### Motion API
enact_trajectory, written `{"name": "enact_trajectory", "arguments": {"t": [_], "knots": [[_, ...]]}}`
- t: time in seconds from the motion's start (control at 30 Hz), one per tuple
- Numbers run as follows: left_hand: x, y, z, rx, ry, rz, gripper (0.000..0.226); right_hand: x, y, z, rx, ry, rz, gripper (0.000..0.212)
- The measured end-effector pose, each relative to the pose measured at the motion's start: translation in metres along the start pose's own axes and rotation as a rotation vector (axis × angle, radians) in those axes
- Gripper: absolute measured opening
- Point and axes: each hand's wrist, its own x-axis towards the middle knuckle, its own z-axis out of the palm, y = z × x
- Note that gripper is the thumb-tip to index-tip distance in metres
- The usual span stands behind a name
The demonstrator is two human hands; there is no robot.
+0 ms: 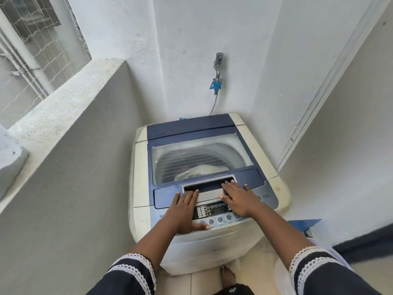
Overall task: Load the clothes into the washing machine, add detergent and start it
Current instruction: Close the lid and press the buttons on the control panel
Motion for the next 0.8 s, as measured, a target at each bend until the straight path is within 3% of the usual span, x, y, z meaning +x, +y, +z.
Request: {"name": "enact_trajectory", "arguments": {"t": [0.33,0.67,0.73,0.8], "knots": [[0.0,-0.004,0.006,-0.055,-0.024,0.029,0.143,-0.001,0.002,0.014,-0.103,-0.021,0.015,0.078],[-0.002,-0.005,0.017,-0.049,0.074,0.019,0.139,-0.019,0.016,0.019,-0.122,0.053,-0.086,0.091],[-0.001,-0.006,0.017,-0.054,0.089,0.023,0.138,-0.025,0.024,0.021,-0.093,0.116,-0.088,0.093],[-0.001,-0.006,0.019,-0.064,0.092,0.03,0.138,-0.034,0.037,0.024,-0.061,0.233,-0.072,0.082]]}}
